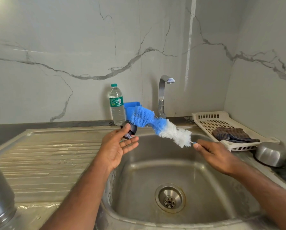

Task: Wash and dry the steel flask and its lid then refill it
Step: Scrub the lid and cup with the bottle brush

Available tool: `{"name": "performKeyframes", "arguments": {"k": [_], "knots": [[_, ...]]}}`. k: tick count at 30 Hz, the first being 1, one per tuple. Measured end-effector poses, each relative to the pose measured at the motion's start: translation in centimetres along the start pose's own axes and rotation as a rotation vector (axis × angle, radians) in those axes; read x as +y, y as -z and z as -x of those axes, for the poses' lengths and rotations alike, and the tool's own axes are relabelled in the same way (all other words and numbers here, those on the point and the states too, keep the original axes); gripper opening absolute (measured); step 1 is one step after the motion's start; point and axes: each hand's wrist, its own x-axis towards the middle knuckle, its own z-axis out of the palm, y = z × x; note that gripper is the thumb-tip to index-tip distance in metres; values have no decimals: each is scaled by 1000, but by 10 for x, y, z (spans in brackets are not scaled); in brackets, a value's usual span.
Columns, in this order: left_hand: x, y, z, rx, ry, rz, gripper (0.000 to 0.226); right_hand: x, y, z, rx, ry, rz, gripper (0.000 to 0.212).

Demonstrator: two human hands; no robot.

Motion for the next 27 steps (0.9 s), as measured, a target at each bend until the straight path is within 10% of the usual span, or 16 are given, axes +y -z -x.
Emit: {"name": "performKeyframes", "arguments": {"k": [12,27], "knots": [[-14,-3,-1,2,-279,-440,55,-5,-5,-3,-24,23,43,41],[-8,-1,-2,-41,-147,-42,44,-12,-5,-2,-42,20,-9,42]]}}
